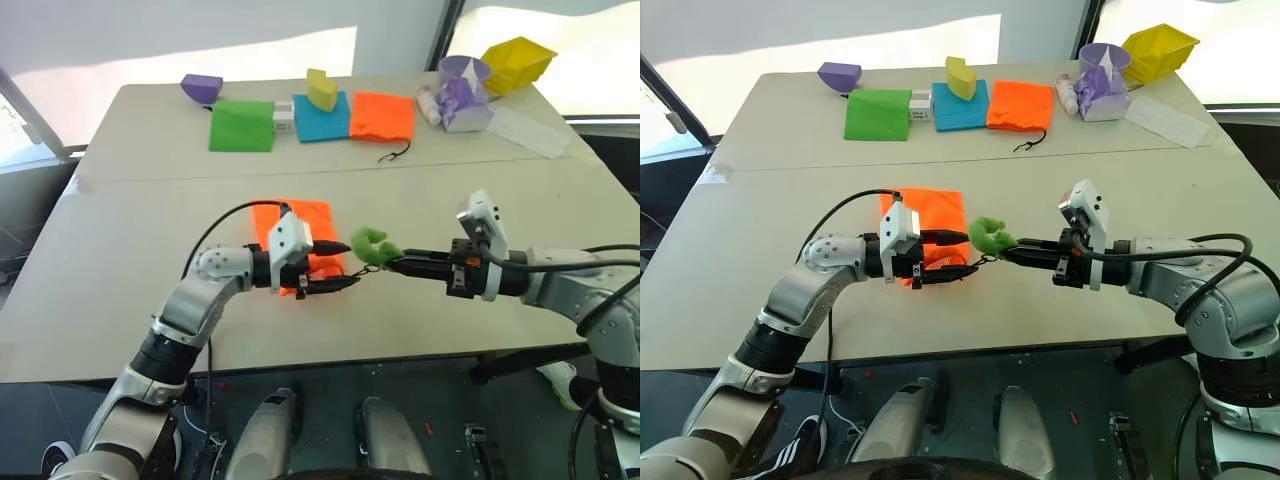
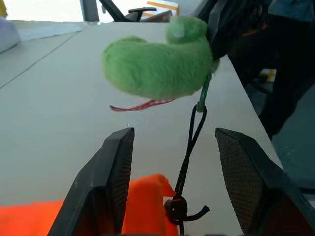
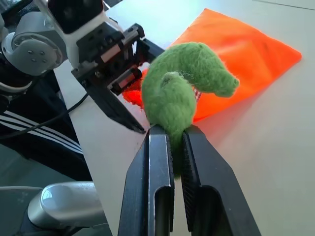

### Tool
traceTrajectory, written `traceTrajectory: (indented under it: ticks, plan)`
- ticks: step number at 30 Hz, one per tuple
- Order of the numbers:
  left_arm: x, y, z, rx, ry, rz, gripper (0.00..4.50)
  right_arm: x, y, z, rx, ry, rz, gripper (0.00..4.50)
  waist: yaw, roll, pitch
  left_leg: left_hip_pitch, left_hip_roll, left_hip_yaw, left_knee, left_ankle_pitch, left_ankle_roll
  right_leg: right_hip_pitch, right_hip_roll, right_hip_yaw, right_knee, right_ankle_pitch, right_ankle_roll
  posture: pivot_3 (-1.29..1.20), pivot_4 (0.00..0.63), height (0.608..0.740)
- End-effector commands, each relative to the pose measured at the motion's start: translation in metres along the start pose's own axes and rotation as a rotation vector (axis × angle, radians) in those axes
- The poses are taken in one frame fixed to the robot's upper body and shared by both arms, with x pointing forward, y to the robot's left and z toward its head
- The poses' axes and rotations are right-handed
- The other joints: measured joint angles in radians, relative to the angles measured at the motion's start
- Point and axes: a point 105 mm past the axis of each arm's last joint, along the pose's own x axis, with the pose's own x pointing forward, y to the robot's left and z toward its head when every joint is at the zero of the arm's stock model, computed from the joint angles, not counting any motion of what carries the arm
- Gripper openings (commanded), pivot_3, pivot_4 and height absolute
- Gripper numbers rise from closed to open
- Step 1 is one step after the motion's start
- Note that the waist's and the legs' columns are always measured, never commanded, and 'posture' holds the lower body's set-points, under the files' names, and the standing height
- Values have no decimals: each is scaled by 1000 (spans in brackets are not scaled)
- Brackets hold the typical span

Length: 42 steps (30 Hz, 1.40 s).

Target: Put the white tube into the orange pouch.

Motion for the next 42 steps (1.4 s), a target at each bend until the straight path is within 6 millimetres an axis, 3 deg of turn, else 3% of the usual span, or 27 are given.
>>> traceTrajectory:
  ticks: [1, 7, 14, 20, 27, 36, 42]
  plan:
    - [8, 0, 8, 35, -20, -49, 2803, -1, 1, 15, -47, -43, 1, 0, 1, 0, 0, 0, 0, 0, 0, 0, 0, 0, 0, 0, 0, 0, 0, 0, 150, 740]
    - [22, 10, 0, 64, 27, -15, 2803, 1, 0, 17, -51, -56, -5, 0, 3, 0, 0, 0, 0, 0, 1, 0, 1, 1, 0, 0, 0, 0, 1, 0, 150, 740]
    - [33, 8, -1, 19, 1, -12, 2803, 1, 0, 15, -54, -56, -15, 0, 3, 0, 0, 0, 0, 0, 1, 1, 1, 0, 0, 0, 0, 1, 2, 0, 150, 740]
    - [32, 6, -3, 6, 14, -22, 46, -1, -5, 20, -58, -80, -40, 0, 2, 0, 0, 0, 0, 0, 2, 1, 1, 1, 0, 0, 0, 2, 3, 0, 150, 740]
    - [32, 6, -6, 22, 47, -23, 46, -5, -15, 32, -49, -147, -81, 0, 2, 0, 0, 0, 0, 0, 2, 1, 2, 1, 0, 0, 0, 2, 4, 0, 150, 740]
    - [16, 12, -20, 114, 181, -31, 46, -12, -47, 42, -28, -230, -257, 0, 1, 0, 0, 0, 0, 0, 2, 1, 2, 1, 0, 0, 0, 2, 4, 0, 150, 740]
    - [12, 10, -23, 111, 186, -26, 46, -18, -53, 41, -31, -231, -283, 0, 2, 0, 0, 0, 0, 0, 2, 1, 2, 1, 0, 0, 0, 2, 4, 0, 150, 740]
